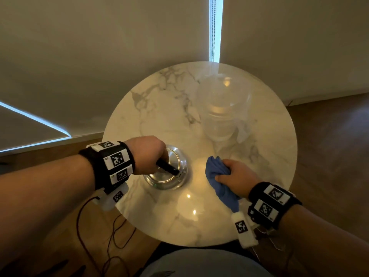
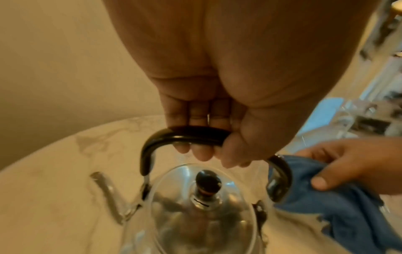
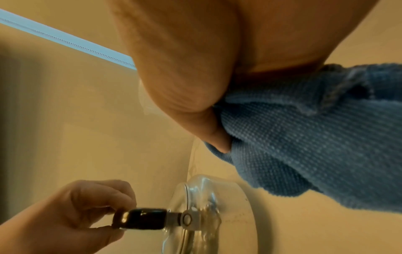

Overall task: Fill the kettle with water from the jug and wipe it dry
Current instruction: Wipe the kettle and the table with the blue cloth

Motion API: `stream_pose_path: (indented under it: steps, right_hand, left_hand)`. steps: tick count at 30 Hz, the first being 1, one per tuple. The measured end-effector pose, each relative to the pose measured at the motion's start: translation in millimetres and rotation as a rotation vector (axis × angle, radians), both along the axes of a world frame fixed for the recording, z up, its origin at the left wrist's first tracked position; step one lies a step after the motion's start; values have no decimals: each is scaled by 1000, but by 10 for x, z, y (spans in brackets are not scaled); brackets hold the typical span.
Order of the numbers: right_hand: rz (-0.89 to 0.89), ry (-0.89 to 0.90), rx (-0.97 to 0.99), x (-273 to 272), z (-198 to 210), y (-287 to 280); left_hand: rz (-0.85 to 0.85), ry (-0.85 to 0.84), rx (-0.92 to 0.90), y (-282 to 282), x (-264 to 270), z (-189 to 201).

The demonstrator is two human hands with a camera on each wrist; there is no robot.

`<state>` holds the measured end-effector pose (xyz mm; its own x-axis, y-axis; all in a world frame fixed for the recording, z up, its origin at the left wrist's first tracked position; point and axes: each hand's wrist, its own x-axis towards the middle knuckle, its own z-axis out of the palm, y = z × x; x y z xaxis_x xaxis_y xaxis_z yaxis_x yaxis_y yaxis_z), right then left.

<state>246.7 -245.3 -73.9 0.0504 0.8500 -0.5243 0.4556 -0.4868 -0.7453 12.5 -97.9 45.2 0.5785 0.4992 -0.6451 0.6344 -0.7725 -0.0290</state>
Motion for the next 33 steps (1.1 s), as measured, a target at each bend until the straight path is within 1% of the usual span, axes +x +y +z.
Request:
stream_pose_path:
  steps: [2,5,11,14,16,17,18,20,22,23,24,25,27,29,30,31,33]
  right_hand:
    - [16,11,0,-8,-31,-33]
    - [41,49,1,-32,-101,-58]
    - [-41,129,15,-166,-191,-22]
    - [-65,116,27,-241,-224,57]
    - [-114,132,39,-288,-235,114]
    - [-140,138,50,-317,-232,145]
    - [-163,137,65,-344,-234,182]
    - [-177,114,129,-415,-230,271]
    - [-172,92,229,-508,-247,374]
    - [-145,69,276,-556,-260,421]
    - [-96,37,310,-606,-274,460]
    - [-28,2,319,-661,-296,481]
    - [113,-63,336,-782,-321,457]
    - [249,-171,399,-899,-369,361]
    - [289,-210,409,-932,-410,310]
    - [296,-215,401,-939,-449,287]
    - [263,-143,379,-931,-486,364]
  left_hand:
    - [-110,45,-40,-18,-6,44]
    - [-207,48,-68,-30,-12,53]
    - [-252,10,-66,-37,-117,-148]
    - [-268,-76,-8,-37,-232,-267]
    - [-228,-196,58,-77,-311,-319]
    - [-152,-290,100,-111,-366,-345]
    - [-21,-408,136,-150,-430,-381]
    - [385,-644,162,-261,-536,-459]
    - [863,-821,87,-409,-586,-556]
    - [1074,-843,13,-480,-601,-628]
    - [1240,-829,-72,-539,-612,-704]
    - [1366,-810,-164,-585,-619,-771]
    - [1537,-803,-312,-636,-620,-863]
    - [1617,-845,-371,-628,-603,-875]
    - [1633,-871,-385,-615,-588,-853]
    - [1641,-896,-406,-604,-573,-827]
    - [1636,-925,-472,-597,-552,-782]
